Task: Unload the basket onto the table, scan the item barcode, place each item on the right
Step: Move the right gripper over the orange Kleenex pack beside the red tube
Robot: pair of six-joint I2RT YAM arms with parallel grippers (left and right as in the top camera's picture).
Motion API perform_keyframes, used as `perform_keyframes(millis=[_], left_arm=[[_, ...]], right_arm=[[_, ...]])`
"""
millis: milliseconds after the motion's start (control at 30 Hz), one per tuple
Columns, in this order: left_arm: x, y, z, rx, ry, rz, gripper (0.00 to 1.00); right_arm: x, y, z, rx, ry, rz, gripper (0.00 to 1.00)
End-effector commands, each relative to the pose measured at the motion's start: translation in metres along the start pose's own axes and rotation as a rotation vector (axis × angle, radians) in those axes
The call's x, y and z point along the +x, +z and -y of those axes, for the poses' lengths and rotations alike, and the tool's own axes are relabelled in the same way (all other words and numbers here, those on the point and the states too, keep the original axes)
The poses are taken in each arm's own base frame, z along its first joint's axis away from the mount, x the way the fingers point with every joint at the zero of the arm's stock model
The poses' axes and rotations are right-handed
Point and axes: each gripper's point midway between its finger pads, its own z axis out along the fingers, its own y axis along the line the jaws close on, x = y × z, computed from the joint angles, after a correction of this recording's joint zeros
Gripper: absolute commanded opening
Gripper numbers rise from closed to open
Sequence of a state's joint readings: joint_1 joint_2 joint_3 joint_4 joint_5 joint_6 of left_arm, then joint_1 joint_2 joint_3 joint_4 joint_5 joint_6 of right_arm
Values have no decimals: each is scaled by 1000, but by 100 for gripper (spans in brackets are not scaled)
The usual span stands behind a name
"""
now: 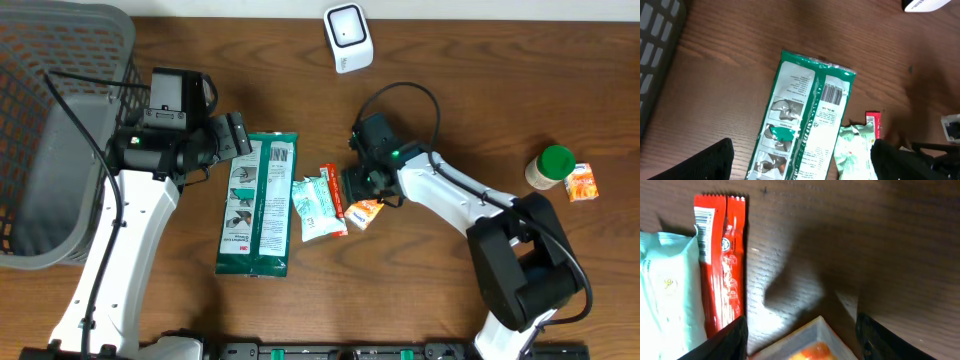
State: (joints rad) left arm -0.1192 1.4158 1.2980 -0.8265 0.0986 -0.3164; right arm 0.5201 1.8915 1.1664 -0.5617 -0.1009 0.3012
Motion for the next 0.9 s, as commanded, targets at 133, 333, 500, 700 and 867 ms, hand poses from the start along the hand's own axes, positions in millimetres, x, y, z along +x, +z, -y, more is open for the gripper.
perform_keyframes(millis=[133,333,500,700,867], left_arm=[[-1,1,-2,-7,7,2,88],[-1,1,-2,-7,6,2,88],[-1,1,-2,-7,7,2,88],[-1,1,-2,-7,6,2,88],[-1,1,-2,-7,7,2,88]], right_arm=[[-44,-46,-20,-33,-118,118,62],[-29,-39,-42,-109,-164,74,6],[-9,-22,-32,-32,-183,40,7],[12,-4,-10,62,-186,19,9],[22,2,19,201,-181,15,9]])
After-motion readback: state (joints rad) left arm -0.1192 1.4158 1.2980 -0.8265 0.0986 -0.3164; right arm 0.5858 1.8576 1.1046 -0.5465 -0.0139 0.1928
